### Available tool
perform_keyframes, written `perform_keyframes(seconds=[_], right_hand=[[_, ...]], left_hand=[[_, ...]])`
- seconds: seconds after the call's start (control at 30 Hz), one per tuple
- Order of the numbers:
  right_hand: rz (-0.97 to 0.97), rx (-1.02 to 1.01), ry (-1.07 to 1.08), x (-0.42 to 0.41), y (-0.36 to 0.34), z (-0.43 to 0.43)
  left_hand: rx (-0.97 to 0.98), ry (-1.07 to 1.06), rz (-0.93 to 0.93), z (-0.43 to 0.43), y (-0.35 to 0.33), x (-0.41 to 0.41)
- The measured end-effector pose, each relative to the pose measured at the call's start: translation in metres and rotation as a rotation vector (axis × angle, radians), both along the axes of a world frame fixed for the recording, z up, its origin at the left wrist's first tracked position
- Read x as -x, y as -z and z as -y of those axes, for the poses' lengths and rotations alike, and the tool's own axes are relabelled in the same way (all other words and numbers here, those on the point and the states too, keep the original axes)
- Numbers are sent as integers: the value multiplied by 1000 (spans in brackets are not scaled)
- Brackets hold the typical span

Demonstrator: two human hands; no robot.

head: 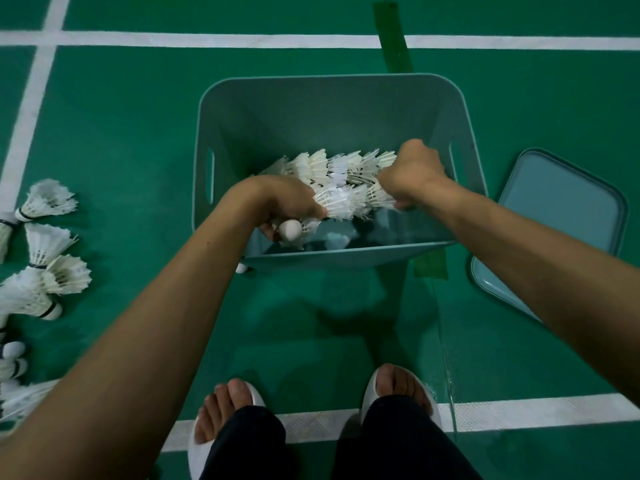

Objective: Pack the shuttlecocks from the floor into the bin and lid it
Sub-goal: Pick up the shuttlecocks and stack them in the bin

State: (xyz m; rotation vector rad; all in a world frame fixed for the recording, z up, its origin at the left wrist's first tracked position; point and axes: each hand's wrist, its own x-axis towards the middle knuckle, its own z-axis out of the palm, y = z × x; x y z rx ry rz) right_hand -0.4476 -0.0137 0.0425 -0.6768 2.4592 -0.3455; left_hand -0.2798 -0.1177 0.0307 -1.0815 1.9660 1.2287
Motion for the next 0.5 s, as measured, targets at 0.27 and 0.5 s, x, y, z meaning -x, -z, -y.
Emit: perform_keyframes(seconds=[0.27,0.5], right_hand=[[375,-111,300,7,24,10],[310,-93,287,5,29,12]], left_hand=[[-33,-26,-2,-1,4,4],[-26,43,-2,-5,9,4]])
